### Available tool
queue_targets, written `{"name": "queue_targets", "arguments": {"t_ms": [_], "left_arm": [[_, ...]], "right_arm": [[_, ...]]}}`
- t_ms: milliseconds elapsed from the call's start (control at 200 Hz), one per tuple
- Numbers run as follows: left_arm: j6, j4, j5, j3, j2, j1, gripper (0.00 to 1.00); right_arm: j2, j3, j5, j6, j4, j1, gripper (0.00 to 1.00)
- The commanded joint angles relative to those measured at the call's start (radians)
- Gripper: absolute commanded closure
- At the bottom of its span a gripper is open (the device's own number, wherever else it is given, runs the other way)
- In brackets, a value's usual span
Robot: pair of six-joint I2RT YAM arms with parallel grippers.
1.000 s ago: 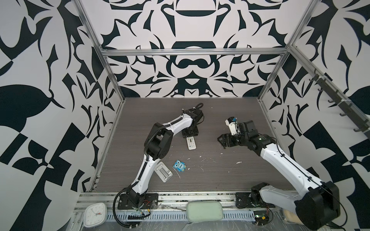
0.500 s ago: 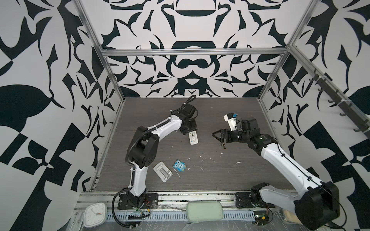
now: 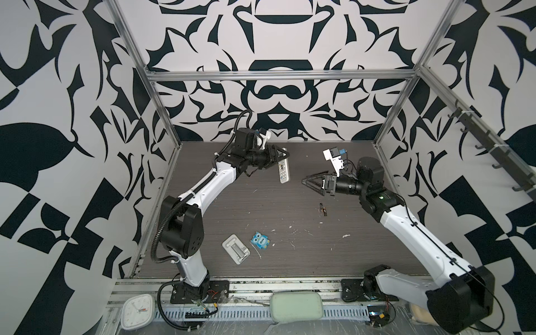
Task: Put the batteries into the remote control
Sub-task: 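Lift the remote upright with the left gripper while the right gripper reaches toward it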
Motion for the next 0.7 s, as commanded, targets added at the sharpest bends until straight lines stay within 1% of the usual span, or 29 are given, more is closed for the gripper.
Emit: {"name": "queue_targets", "arguments": {"t_ms": [0, 100, 245, 400, 495, 635, 700], "left_arm": [[-0.059, 0.117, 0.175, 0.067, -0.021, -0.005, 0.68], [-0.12, 0.185, 0.224, 0.077, -0.024, -0.005, 0.68], [-0.137, 0.195, 0.253, 0.101, -0.037, -0.004, 0.69], [-0.187, 0.26, 0.255, 0.092, -0.045, -0.004, 0.71], [-0.2, 0.293, 0.249, 0.087, -0.048, -0.006, 0.72], [-0.221, 0.336, 0.243, 0.112, -0.032, -0.013, 0.73], [-0.233, 0.358, 0.242, 0.12, -0.022, -0.022, 0.73]], "right_arm": [[0.033, 0.067, -0.061, 0.066, 0.104, 0.007, 0.07], [0.051, 0.083, -0.066, 0.079, 0.113, 0.01, 0.06], [0.056, 0.098, -0.059, 0.081, 0.103, 0.01, 0.05], [0.06, 0.078, -0.056, 0.147, 0.187, 0.012, 0.0], [0.07, 0.07, -0.054, 0.181, 0.232, 0.014, 0.0], [0.099, 0.079, -0.053, 0.195, 0.251, 0.024, 0.0], [0.117, 0.072, -0.053, 0.224, 0.286, 0.024, 0.0]]}}
